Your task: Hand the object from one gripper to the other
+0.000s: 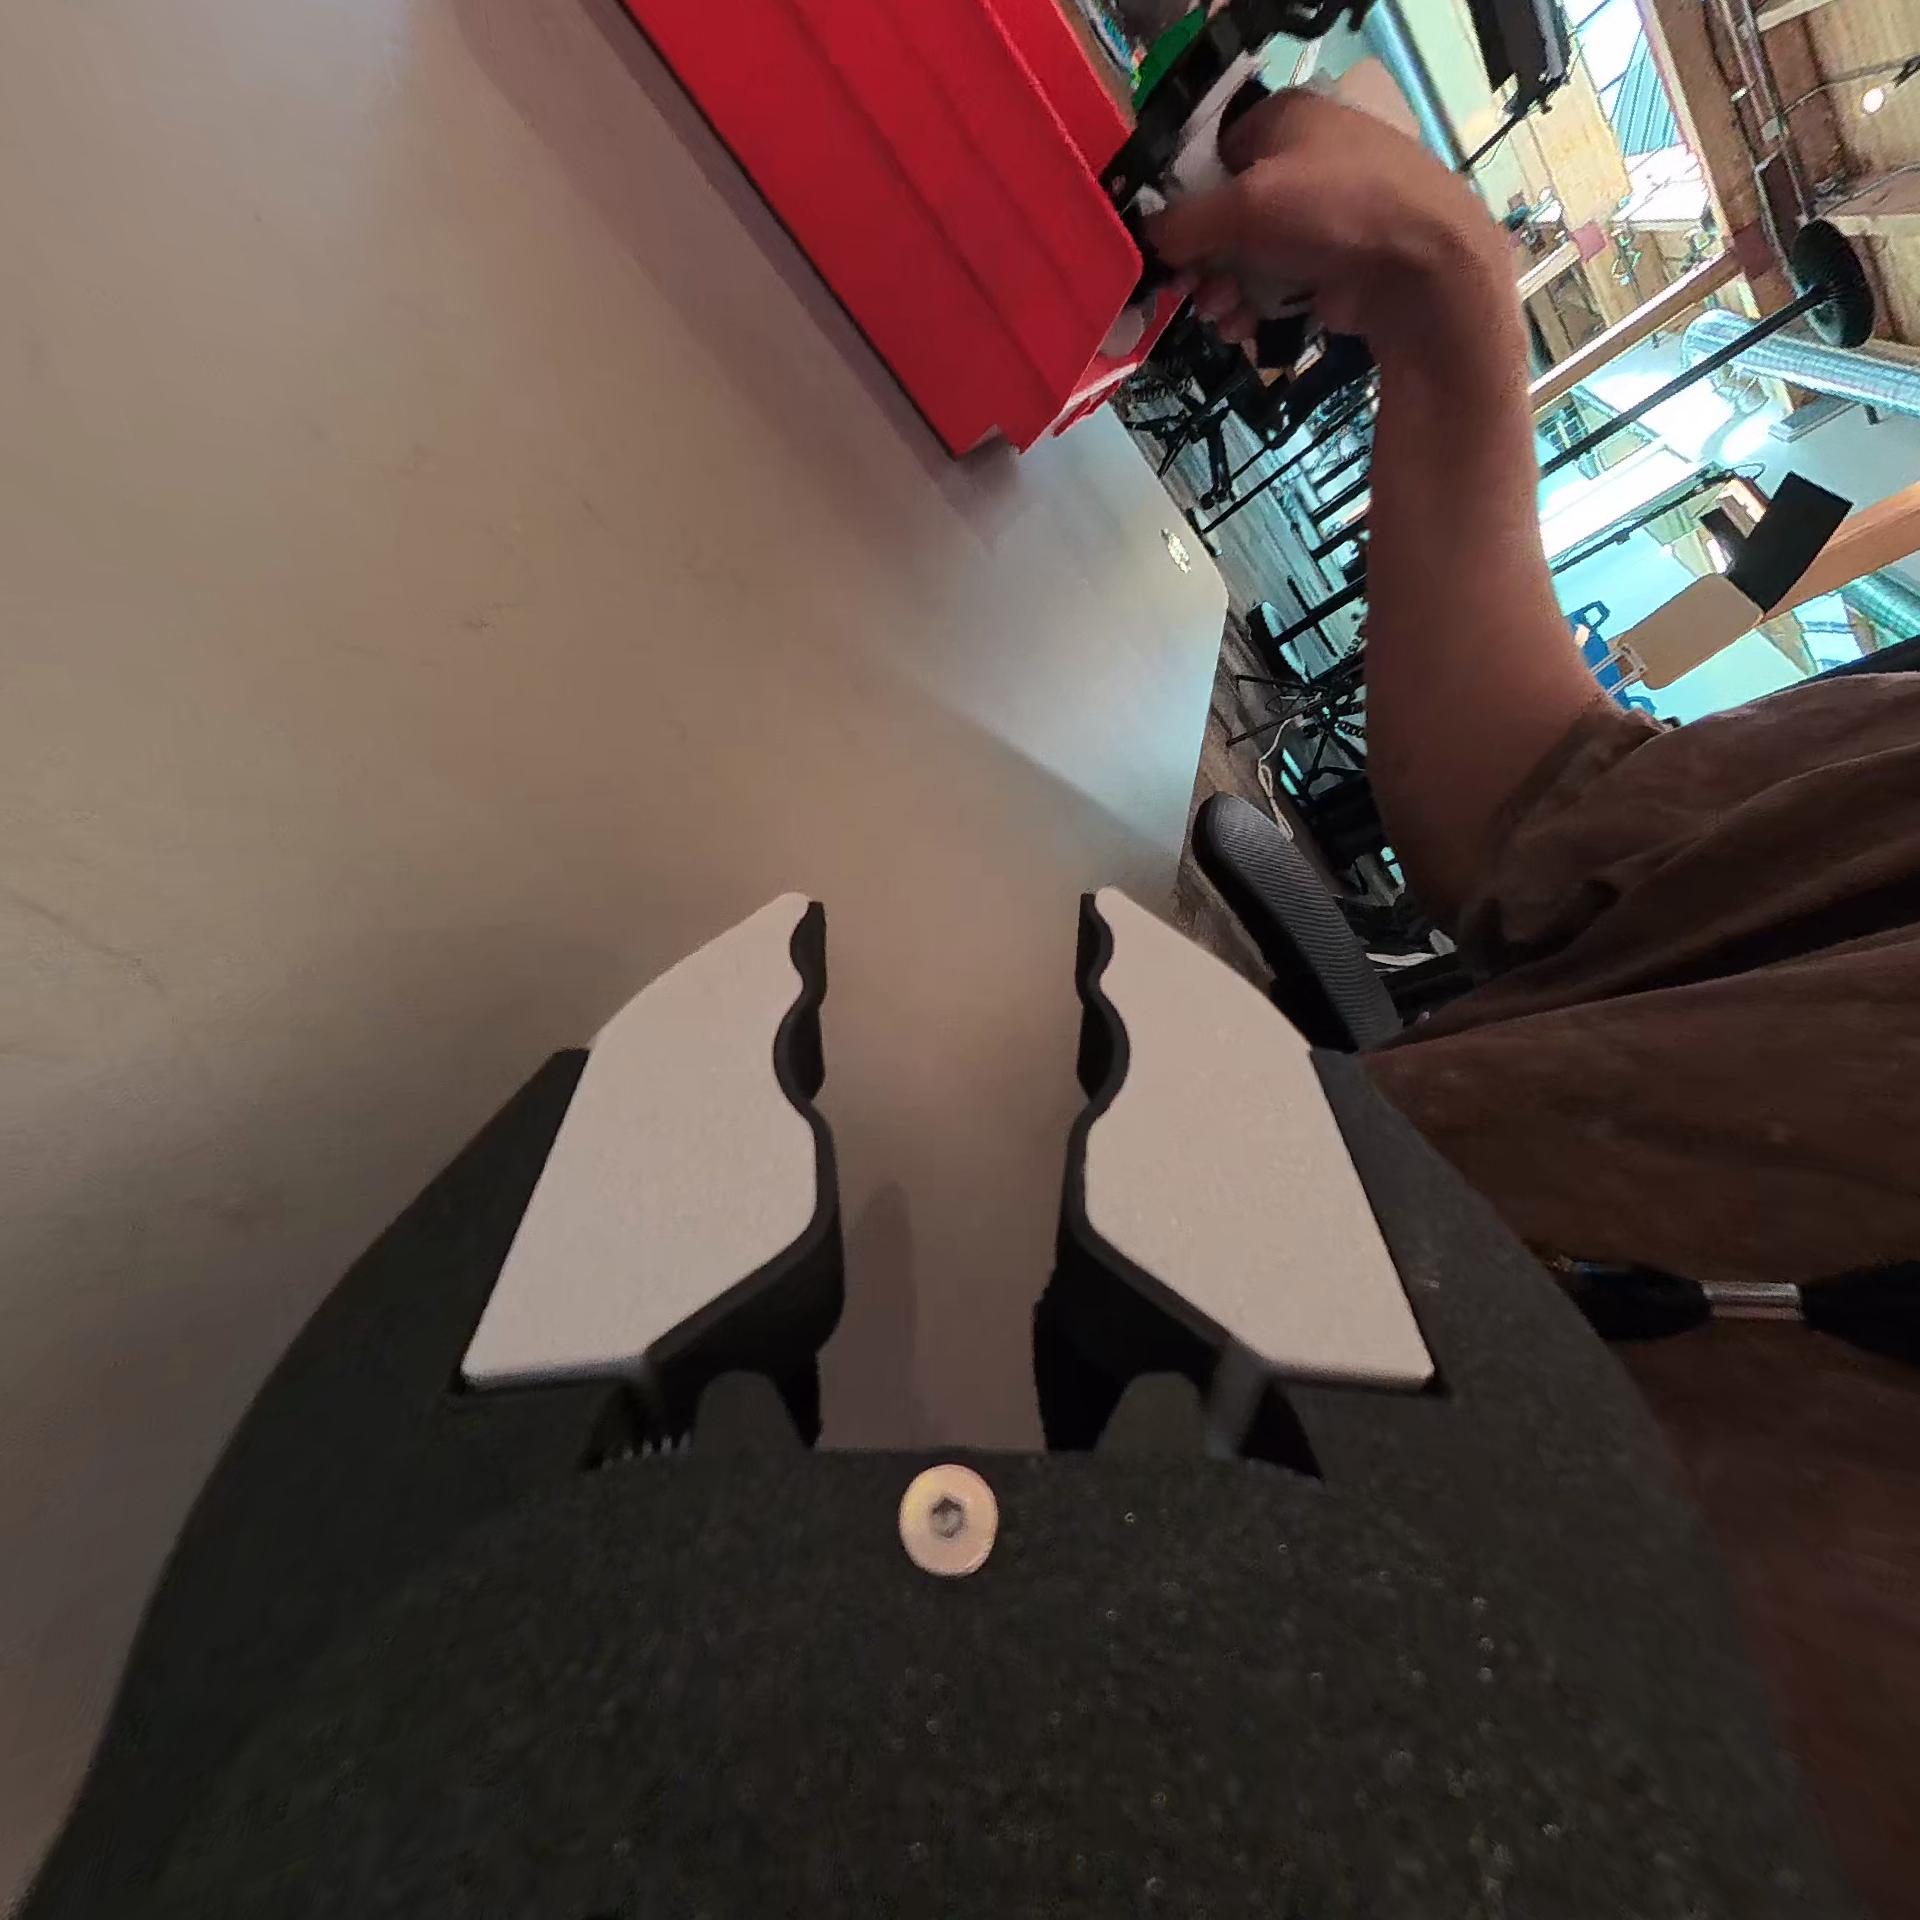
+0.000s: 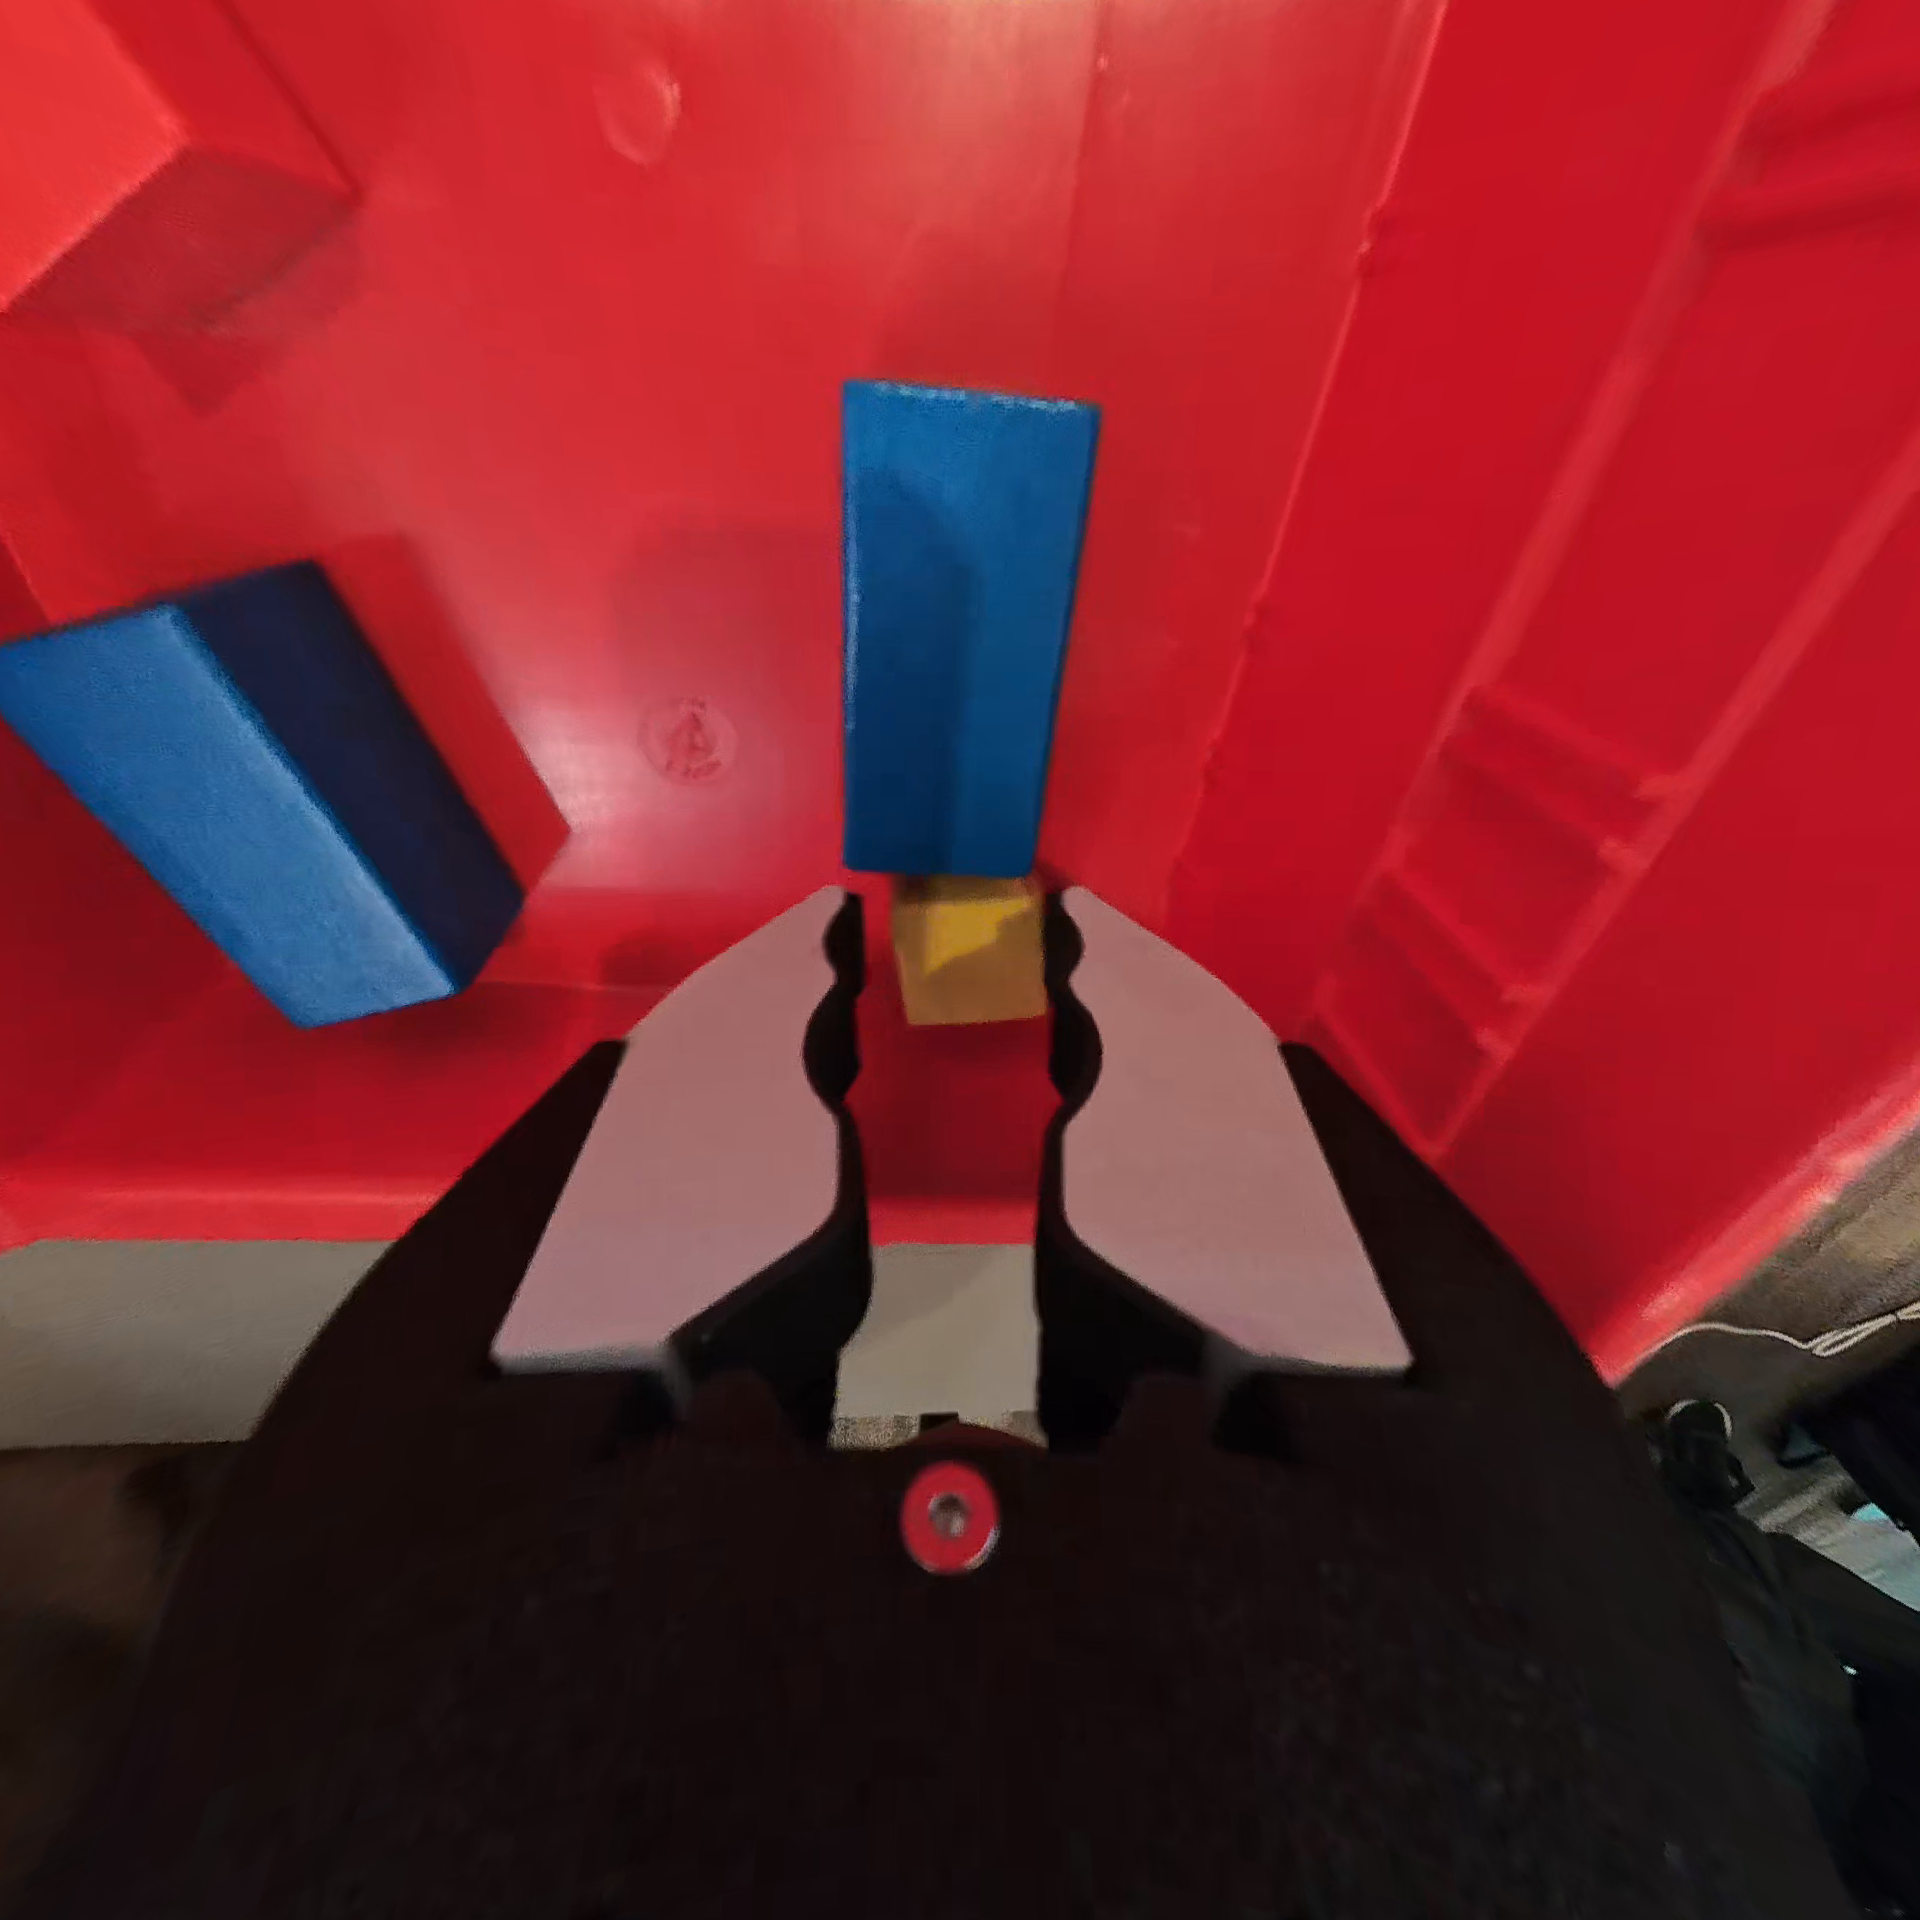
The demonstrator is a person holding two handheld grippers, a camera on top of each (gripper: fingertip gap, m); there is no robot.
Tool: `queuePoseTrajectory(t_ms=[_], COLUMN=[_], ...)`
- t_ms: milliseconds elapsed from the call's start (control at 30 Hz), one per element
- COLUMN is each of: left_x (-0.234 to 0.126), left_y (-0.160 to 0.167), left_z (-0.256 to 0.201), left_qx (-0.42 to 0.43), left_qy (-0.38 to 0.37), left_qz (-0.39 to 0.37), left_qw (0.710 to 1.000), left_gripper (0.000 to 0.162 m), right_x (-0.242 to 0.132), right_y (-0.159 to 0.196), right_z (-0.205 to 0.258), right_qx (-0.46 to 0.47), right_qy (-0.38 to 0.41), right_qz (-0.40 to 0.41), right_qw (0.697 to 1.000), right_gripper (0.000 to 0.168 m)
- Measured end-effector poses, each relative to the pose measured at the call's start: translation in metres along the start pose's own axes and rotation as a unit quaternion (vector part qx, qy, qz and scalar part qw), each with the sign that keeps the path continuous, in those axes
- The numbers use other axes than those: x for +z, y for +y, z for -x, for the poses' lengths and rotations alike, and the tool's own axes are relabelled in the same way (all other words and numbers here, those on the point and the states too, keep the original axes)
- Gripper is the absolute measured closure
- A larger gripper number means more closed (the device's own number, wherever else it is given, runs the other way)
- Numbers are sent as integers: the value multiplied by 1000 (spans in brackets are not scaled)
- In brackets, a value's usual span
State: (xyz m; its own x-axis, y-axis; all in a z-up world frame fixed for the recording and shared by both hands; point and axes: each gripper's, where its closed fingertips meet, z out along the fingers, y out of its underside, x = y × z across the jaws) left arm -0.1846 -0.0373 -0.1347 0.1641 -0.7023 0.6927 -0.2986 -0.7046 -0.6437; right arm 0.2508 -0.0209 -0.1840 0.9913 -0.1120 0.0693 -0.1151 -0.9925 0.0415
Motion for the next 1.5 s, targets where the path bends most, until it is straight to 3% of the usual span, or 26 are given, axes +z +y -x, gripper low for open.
queuePoseTrajectory(t_ms=[100,167,233,300,367,433,500,600,667,767,867,1067,1200,1267,1300,1433,1500], left_x=[0,-1,-4,-11,-27,-53,-90,-145,-176,-200,-213,-213,-216,-217,-215,-221,-219], left_y=[2,5,8,4,-5,-18,-35,-55,-63,-72,-75,-59,-47,-41,-40,-47,-62], left_z=[1,3,5,0,-7,-4,11,43,72,106,139,175,196,203,204,205,192], left_qx=[15,34,51,62,84,109,122,135,176,251,274,235,212,202,203,198,186], left_qy=[-10,-27,-43,-48,-60,-118,-208,-319,-384,-411,-400,-314,-316,-321,-321,-356,-355], left_qz=[9,18,31,35,39,42,43,68,122,214,287,386,439,458,461,447,383], left_qw=[1000,999,997,996,994,986,970,936,898,850,826,835,814,804,802,796,832], left_gripper=[115,114,114,114,114,113,108,107,108,108,108,115,114,122,129,128,129], right_x=[-32,-74,-121,-162,-185,-185,-164,-132,-127,-120,-113,-110,-110,-109,-109,-114,-119], right_y=[1,-9,-24,-35,-24,2,25,44,51,56,54,50,52,53,53,51,48], right_z=[-8,-3,29,97,181,254,309,355,372,381,374,361,362,362,362,363,364], right_qx=[-2,7,-10,-88,-186,-253,-290,-316,-330,-351,-362,-328,-323,-331,-333,-334,-341], right_qy=[51,66,32,-65,-183,-290,-365,-412,-431,-439,-424,-449,-460,-451,-448,-447,-434], right_qz=[-48,-145,-281,-426,-527,-558,-536,-495,-498,-483,-477,-473,-467,-468,-468,-470,-484], right_qw=[998,987,959,898,809,735,703,696,677,671,679,684,682,684,685,684,679], right_gripper=[113,110,112,115,115,114,116,115,115,115,114,114,114,114,114,115,115])
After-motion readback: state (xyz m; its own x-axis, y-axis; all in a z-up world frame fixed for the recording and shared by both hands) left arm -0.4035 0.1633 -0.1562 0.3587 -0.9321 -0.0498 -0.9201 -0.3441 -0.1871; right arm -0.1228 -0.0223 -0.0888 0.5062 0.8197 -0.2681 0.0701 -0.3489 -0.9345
